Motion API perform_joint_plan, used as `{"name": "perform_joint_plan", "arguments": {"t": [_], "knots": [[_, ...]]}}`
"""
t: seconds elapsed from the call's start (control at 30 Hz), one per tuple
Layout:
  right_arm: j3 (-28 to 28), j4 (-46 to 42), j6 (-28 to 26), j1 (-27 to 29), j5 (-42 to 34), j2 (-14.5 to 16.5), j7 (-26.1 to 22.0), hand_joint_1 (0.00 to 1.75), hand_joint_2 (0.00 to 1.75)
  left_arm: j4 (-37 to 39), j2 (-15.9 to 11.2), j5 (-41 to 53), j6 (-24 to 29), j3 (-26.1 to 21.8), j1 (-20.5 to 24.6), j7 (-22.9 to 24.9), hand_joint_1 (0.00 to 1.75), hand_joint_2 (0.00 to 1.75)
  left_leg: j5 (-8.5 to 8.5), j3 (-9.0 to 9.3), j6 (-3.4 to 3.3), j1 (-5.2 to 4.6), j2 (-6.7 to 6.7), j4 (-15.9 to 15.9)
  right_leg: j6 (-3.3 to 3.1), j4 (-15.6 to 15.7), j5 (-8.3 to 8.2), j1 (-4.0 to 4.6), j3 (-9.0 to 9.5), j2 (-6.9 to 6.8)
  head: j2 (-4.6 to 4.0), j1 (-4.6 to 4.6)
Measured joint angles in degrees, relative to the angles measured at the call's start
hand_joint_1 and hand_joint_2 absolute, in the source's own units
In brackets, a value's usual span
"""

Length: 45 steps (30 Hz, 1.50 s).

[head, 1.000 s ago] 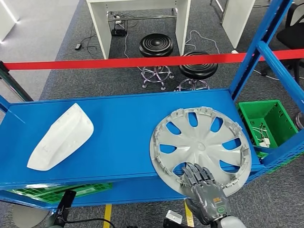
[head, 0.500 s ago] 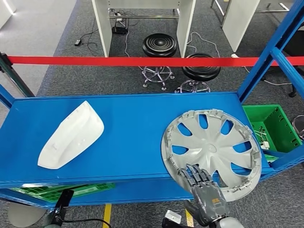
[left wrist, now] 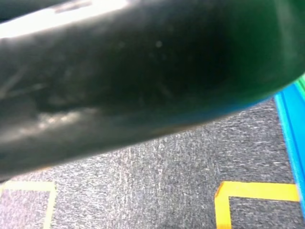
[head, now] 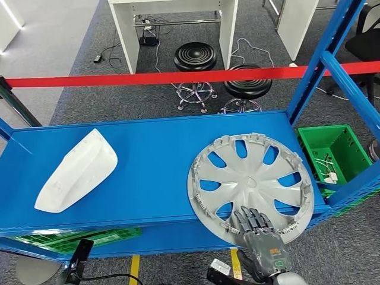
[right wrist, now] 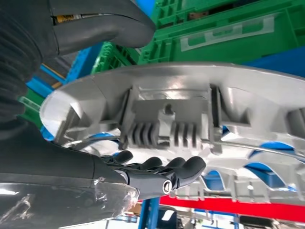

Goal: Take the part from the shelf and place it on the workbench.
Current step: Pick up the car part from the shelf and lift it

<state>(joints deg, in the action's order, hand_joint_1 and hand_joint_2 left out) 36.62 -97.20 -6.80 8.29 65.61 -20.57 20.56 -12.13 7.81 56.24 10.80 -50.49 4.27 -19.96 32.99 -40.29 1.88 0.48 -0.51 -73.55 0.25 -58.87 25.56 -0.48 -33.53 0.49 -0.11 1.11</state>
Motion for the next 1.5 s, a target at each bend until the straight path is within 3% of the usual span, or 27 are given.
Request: {"name": "perform_joint_plan", "arguments": {"t": [0.03,0.07,0.13,0.17,0.23,0.33,0.4,0.47,0.5,0.53,0.57,0.63,0.7,0.8,0.87,0.9,0.97,1.0,1.03,1.07,1.13,1.2,1.27,1.37,1.4,1.5], "knots": [[0.0,0.0,0.0,0.0,0.0,0.0,0.1,0.00,1.75,0.0,0.0,0.0,0.0,0.0,-0.1,0.0,0.00,0.00,-0.70,-0.11,-0.04,0.00,0.00,-0.2,0.00,0.0,0.00,0.00,0.02,0.02,0.00,0.00],[0.0,0.0,0.0,0.1,0.0,0.0,0.2,0.00,1.75,0.0,0.0,0.0,0.0,0.0,-0.1,0.0,0.00,0.00,-2.43,0.91,-0.12,0.01,0.01,2.0,0.01,0.0,0.00,-0.02,0.08,0.05,0.00,0.00],[0.0,0.0,0.1,0.0,0.0,0.0,0.3,0.00,1.75,0.0,0.0,0.0,0.0,0.0,-0.1,0.0,0.00,0.00,-6.27,4.82,-0.32,0.00,0.07,10.0,0.24,-0.1,0.08,0.10,0.18,0.09,0.00,0.00],[0.0,0.0,0.1,0.0,0.0,0.0,0.3,0.00,1.75,0.0,0.0,0.0,0.0,0.0,0.0,0.0,0.00,0.00,-7.31,6.38,-0.49,0.00,0.06,13.3,0.46,-0.2,0.12,0.22,0.13,0.12,0.00,-0.03],[-0.1,0.0,0.1,0.1,0.0,0.0,0.4,0.00,1.75,0.0,0.0,0.0,0.0,0.0,0.0,0.0,0.00,0.00,-7.59,7.48,-0.93,-0.11,0.00,16.0,1.06,-0.1,0.04,0.44,-0.01,0.16,0.00,-0.06],[-0.1,0.0,0.1,0.1,0.0,0.0,0.4,0.00,1.75,0.0,0.0,0.0,0.0,0.0,-0.1,0.0,0.00,0.00,-7.88,7.39,-2.00,-0.01,0.01,16.3,1.98,-0.4,0.40,0.29,-0.40,0.10,0.00,-0.14],[-0.2,0.0,0.1,0.1,0.0,0.0,0.4,0.00,1.75,0.0,0.0,0.0,0.0,0.0,-0.1,0.0,0.00,0.00,-8.02,7.44,-2.61,0.21,0.07,16.4,2.55,-4.9,3.08,0.22,-2.52,-0.01,0.00,-0.41],[-0.3,0.1,0.1,0.1,0.0,0.0,0.6,0.00,1.75,0.0,0.0,0.0,0.0,-0.1,-0.2,0.0,0.00,0.00,-7.99,7.42,-2.86,0.15,0.10,16.4,2.87,-12.8,6.67,0.15,-6.18,-0.05,0.00,-0.56],[-0.3,0.1,0.1,0.2,0.0,0.0,0.7,0.00,1.75,0.0,-0.1,0.0,0.0,-0.1,-0.2,0.0,0.00,0.00,-7.98,7.43,-2.89,0.11,0.11,16.4,2.93,-15.7,7.49,0.12,-7.60,-0.05,0.00,-0.54],[-0.3,0.2,0.1,0.2,0.0,0.0,0.8,0.00,1.75,0.0,-0.1,0.0,0.0,-0.1,-0.2,0.0,0.00,0.00,-7.95,7.48,-2.91,0.09,0.11,16.4,2.94,-16.6,7.22,0.12,-8.06,-0.05,0.00,-0.55],[-0.3,0.3,0.1,0.3,0.0,0.0,0.9,0.00,1.75,0.0,0.0,0.0,0.0,-0.1,-0.2,0.0,0.00,0.00,-7.92,7.57,-2.88,0.10,0.08,16.4,2.89,-14.9,5.83,0.11,-7.30,-0.05,0.00,-0.55],[-0.4,0.3,0.2,0.2,0.0,0.0,1.1,0.00,1.75,0.0,0.0,0.0,0.0,-0.1,-0.2,0.0,0.00,0.00,-7.77,7.84,-2.65,0.15,0.02,16.4,2.76,-7.1,2.01,0.03,-3.39,-0.06,0.00,-0.57],[-0.5,0.4,0.3,0.3,-0.3,0.1,1.5,0.00,1.75,0.0,0.0,0.0,0.0,-0.1,-0.2,0.0,0.00,0.00,-7.63,7.82,-2.13,-0.07,-0.07,16.2,2.44,-1.2,0.35,0.03,-0.23,0.03,0.00,-0.50],[-1.0,0.4,0.3,0.8,-1.6,0.1,2.5,0.00,1.75,0.0,-0.1,-0.2,0.1,-0.1,-0.2,0.0,0.00,0.00,-7.73,7.60,-1.23,-0.14,-0.13,16.1,1.52,-0.3,0.37,0.18,0.18,0.16,0.00,-0.35],[-1.6,0.4,0.1,1.1,-2.4,0.2,3.1,0.00,1.75,0.0,0.0,-0.4,0.1,-0.2,-0.3,-0.1,0.00,0.00,-6.47,6.95,-0.65,-0.04,-0.05,14.6,0.74,-0.2,0.20,0.06,0.18,0.11,0.00,-0.21],[-1.9,0.4,0.0,1.1,-2.5,0.2,3.3,0.00,1.75,0.0,0.0,-0.4,0.1,-0.2,-0.3,-0.1,0.00,0.00,-4.92,5.89,-0.39,-0.01,0.00,12.2,0.39,-0.1,0.12,-0.04,0.20,0.06,0.00,-0.13],[-2.3,0.4,0.0,1.3,-2.5,0.3,3.4,0.00,1.75,0.0,0.0,-0.5,0.1,-0.2,-0.4,-0.2,0.00,0.00,-1.09,2.43,-0.07,0.01,0.04,4.5,0.04,0.0,0.12,-0.04,0.16,-0.03,0.00,0.00],[-2.5,0.4,0.0,1.5,-2.5,0.4,3.5,0.00,1.75,0.0,0.0,-0.5,0.1,-0.2,-0.4,-0.2,0.00,0.00,0.07,0.87,0.00,0.02,0.04,1.1,0.01,0.0,0.13,-0.03,0.15,-0.06,0.00,-0.02],[-2.6,0.4,0.0,1.6,-2.5,0.4,3.5,0.00,1.75,0.0,0.0,-0.5,0.1,-0.2,-0.5,-0.2,0.00,0.00,0.12,0.10,0.00,0.02,0.04,-0.5,0.00,-0.1,0.13,-0.03,0.16,-0.06,0.00,-0.01],[-2.7,0.5,0.0,1.7,-2.5,0.4,3.5,0.06,1.75,0.0,0.0,-0.6,0.1,-0.2,-0.6,-0.2,0.00,0.00,-0.94,0.40,-0.04,0.03,0.05,0.2,0.01,-0.1,0.13,-0.04,0.20,-0.04,0.00,-0.02],[-2.9,0.4,-0.1,1.8,-2.5,0.5,3.5,0.81,1.75,0.0,-0.1,-0.6,0.1,-0.2,-0.6,-0.2,0.00,0.00,-4.98,3.71,-0.20,0.07,0.08,7.0,0.13,-0.1,0.16,-0.06,0.34,0.01,0.00,-0.01],[-3.2,0.4,-0.3,2.0,-3.1,0.5,3.9,1.62,1.75,0.0,-0.1,-0.7,0.1,-0.2,-0.5,-0.2,0.00,0.00,-7.26,6.99,-0.48,0.08,0.03,13.9,0.62,-0.3,0.25,0.20,0.24,0.09,0.00,0.00],[-3.8,0.3,-0.9,2.6,-4.1,0.5,4.8,1.75,1.75,0.0,-0.1,-0.9,0.1,-0.4,-0.6,-0.4,0.00,0.00,-7.26,7.71,-1.00,-0.02,-0.07,15.9,1.29,-0.2,0.15,0.42,0.07,0.15,0.00,0.02],[-5.1,-0.4,-1.9,4.0,-5.1,0.6,5.8,1.75,1.75,0.0,0.0,-1.2,0.2,-0.9,-0.8,-0.7,0.00,0.00,-7.48,7.65,-2.09,0.15,-0.05,16.0,2.19,-1.1,0.99,0.29,-0.48,0.09,0.00,-0.15],[-5.5,-0.6,-2.1,4.3,-5.3,0.6,6.0,1.75,1.75,0.0,0.0,-1.2,0.2,-1.1,-0.8,-0.8,0.00,0.00,-7.55,7.67,-2.40,0.27,-0.02,16.1,2.46,-3.3,2.35,0.26,-1.51,0.04,0.00,-0.29],[-6.4,-1.0,-2.5,5.1,-5.4,0.6,6.2,1.75,1.75,0.0,-0.1,-1.3,0.3,-1.6,-0.9,-1.0,0.00,0.00,-7.48,7.68,-2.87,0.21,0.06,16.1,2.96,-14.2,7.34,0.15,-6.70,-0.04,0.00,-0.55]]}}
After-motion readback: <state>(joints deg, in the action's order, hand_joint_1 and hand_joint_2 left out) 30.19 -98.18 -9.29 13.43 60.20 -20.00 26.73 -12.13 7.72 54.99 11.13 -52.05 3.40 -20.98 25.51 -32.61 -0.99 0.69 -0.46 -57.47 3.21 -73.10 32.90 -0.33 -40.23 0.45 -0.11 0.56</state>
